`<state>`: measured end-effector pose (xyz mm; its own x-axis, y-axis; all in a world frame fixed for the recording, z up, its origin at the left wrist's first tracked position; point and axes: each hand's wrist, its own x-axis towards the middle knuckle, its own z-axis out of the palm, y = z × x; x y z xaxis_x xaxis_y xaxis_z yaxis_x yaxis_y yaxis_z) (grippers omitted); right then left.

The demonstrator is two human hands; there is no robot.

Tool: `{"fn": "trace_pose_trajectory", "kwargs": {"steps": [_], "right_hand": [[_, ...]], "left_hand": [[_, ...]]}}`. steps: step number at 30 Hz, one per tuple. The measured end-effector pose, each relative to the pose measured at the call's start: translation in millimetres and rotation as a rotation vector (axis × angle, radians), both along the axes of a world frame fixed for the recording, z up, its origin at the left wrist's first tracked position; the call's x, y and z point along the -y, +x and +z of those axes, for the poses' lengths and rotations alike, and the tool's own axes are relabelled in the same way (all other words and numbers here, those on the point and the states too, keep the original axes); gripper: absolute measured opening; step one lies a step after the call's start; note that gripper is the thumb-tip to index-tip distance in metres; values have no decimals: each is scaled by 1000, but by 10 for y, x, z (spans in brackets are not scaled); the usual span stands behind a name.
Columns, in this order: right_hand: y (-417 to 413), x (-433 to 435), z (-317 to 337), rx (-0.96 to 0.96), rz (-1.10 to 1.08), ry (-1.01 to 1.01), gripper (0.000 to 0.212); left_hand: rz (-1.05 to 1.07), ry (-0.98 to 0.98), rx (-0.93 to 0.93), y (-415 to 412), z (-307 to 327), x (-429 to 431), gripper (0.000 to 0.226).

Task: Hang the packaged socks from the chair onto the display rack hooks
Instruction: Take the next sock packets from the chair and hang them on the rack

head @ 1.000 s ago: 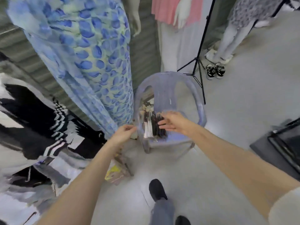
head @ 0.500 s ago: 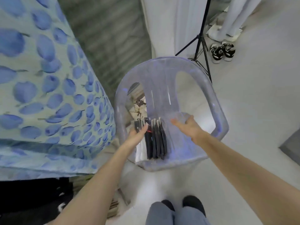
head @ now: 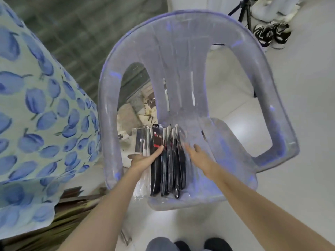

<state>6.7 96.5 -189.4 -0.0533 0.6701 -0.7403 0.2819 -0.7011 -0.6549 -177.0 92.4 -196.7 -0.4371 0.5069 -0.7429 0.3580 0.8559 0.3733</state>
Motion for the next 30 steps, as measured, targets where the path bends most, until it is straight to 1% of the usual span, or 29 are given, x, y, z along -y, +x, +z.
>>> {"fn": "trace_pose_trajectory", "kwargs": {"steps": [2,3,6,7,8,9,11,12,14,16,18,20,21,23,24,26,27,28,30], "right_hand": [[-57,18,-86,-44,-106,-17,47],[-90,36,-117,-66,-141,-30,39],[-121,59,-180,-111,-204,-70,28],[-111,62,-173,-130,-205,-89,24],[-99,57,-168,-146,-200,-106,20],[-84,52,-165,-159,-187,-116,18],[-60,65,-164,-175,-159,-120,23],[-52,74,-176,-186,-148,-119,26],[-62,114,-193,-235,-140,-100,26],[-57,133,-188,-262,-116,-99,23],[-24,115,-221,-270,-106,-117,24],[19,92,-247,-297,-115,-145,21],[33,87,-273,-309,-134,-162,21],[72,90,-323,-264,-166,-154,22],[105,89,-334,-218,-172,-149,28],[201,89,-336,-171,-169,-200,54],[268,105,-321,-179,-137,-241,63],[346,113,-308,-212,-92,-277,65],[484,157,-243,-333,-30,-319,54]], "left_hand": [[58,28,102,27,-77,26,128],[70,52,103,57,-110,33,126],[43,139,-18,236,-146,94,116],[33,160,-40,281,-140,97,117],[28,166,-25,328,-106,96,125],[23,160,5,369,-83,85,138],[6,100,53,427,-27,35,164],[-19,57,68,449,1,-2,171],[-87,-16,76,471,23,-42,177],[-115,-52,37,469,0,-46,175],[-85,-39,12,440,-29,-47,171],[-40,5,66,377,-45,-49,163],[-14,27,99,335,-59,-41,154],[24,64,181,294,-39,23,131],[44,61,228,303,-35,88,129],[49,48,299,367,-43,228,146],[31,67,328,397,-56,302,151],[17,95,362,426,-70,364,153],[5,103,450,484,-60,474,153]]}}
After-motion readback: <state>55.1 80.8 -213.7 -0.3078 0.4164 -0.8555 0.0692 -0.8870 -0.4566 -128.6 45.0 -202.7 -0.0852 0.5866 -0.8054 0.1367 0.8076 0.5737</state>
